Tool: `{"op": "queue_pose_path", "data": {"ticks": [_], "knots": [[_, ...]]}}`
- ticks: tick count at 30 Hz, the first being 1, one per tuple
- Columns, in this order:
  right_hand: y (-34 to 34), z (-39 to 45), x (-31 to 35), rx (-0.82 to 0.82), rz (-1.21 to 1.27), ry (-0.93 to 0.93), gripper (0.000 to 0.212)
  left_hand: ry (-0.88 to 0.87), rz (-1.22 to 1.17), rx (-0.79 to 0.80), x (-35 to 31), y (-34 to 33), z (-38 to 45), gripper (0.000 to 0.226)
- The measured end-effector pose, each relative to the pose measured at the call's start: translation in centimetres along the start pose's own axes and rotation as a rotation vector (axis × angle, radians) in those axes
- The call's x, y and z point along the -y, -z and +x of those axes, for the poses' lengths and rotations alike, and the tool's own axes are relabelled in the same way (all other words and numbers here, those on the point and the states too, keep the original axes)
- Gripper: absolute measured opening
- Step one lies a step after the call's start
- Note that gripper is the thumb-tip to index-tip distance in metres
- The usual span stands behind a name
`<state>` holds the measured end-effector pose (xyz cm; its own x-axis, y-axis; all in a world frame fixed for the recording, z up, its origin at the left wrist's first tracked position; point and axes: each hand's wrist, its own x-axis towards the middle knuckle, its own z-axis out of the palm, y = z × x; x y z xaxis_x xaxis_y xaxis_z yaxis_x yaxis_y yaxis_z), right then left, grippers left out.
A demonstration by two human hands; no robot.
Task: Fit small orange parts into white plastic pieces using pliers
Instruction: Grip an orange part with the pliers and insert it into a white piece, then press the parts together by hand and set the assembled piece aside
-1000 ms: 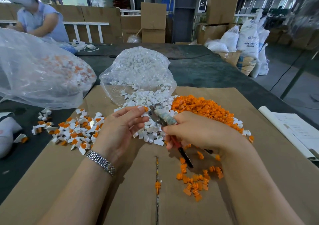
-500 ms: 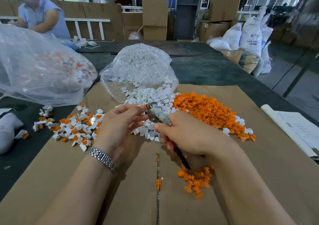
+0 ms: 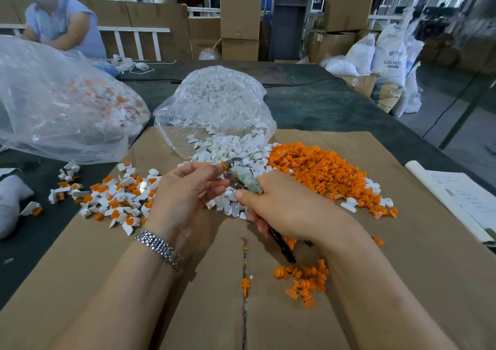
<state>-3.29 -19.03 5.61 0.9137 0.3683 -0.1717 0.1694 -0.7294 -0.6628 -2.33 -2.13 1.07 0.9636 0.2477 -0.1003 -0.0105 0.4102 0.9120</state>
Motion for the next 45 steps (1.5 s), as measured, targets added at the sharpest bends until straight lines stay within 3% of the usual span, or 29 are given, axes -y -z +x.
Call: {"op": "queue_pose_path", "data": {"ticks": [8, 12, 15, 18, 21, 24, 26, 29, 32, 35, 40, 43, 45], "knots": [[-1.3, 0.5, 0.6, -0.114, -0.044, -0.026, 0.037, 0.03, -0.052, 0.0, -0.1, -0.1, 0.0, 0.005], [-0.9, 0.4, 0.4, -0.059, 0.015, -0.032, 0.038, 0.023, -0.02, 0.027, 0.0, 0.0, 0.1, 0.014], [0.3, 0.0, 0.2, -0.001, 0.071, -0.035, 0.052, -0.044, 0.078, 0.014, -0.2, 0.2, 0.0, 0.008], [2.2, 0.6, -1.0, -0.138, 0.075, -0.063, 0.053, -0.156, 0.305, -0.089, -0.3, 1.0, 0.1, 0.005], [4.1, 1.6, -3.3, -0.308, -0.087, -0.154, 0.037, -0.287, 0.735, -0.265, -0.5, 1.9, 0.6, 0.008], [4.5, 2.2, -5.9, -0.357, -0.211, -0.268, 0.026, -0.364, 1.13, -0.429, -0.8, 2.5, 1.0, 0.006], [3.9, 2.3, -6.9, -0.385, -0.251, -0.327, 0.029, -0.414, 1.283, -0.455, -0.7, 2.5, 0.9, 0.012], [2.7, 2.2, -7.5, -0.409, -0.328, -0.37, 0.041, -0.603, 1.266, -0.23, -0.1, 1.7, 0.3, 0.016], [1.9, 2.5, -7.4, -0.4, -0.365, -0.365, 0.054, -0.586, 1.207, 0.15, 0.7, 0.4, -0.4, 0.009], [1.6, 2.8, -7.3, -0.407, -0.426, -0.359, 0.064, -0.613, 1.332, 0.367, 1.5, -0.2, -0.8, 0.007], [1.4, 2.7, -7.0, -0.461, -0.432, -0.291, 0.062, -0.655, 1.523, 0.384, 2.4, -0.7, -1.0, 0.028], [1.3, 2.4, -6.2, -0.445, -0.374, -0.119, 0.033, -0.674, 1.547, 0.379, 2.5, -0.9, -1.2, 0.028], [1.3, 2.0, -5.7, -0.325, -0.218, 0.009, 0.019, -0.673, 1.541, 0.371, 2.4, -0.9, -1.3, 0.025]]}}
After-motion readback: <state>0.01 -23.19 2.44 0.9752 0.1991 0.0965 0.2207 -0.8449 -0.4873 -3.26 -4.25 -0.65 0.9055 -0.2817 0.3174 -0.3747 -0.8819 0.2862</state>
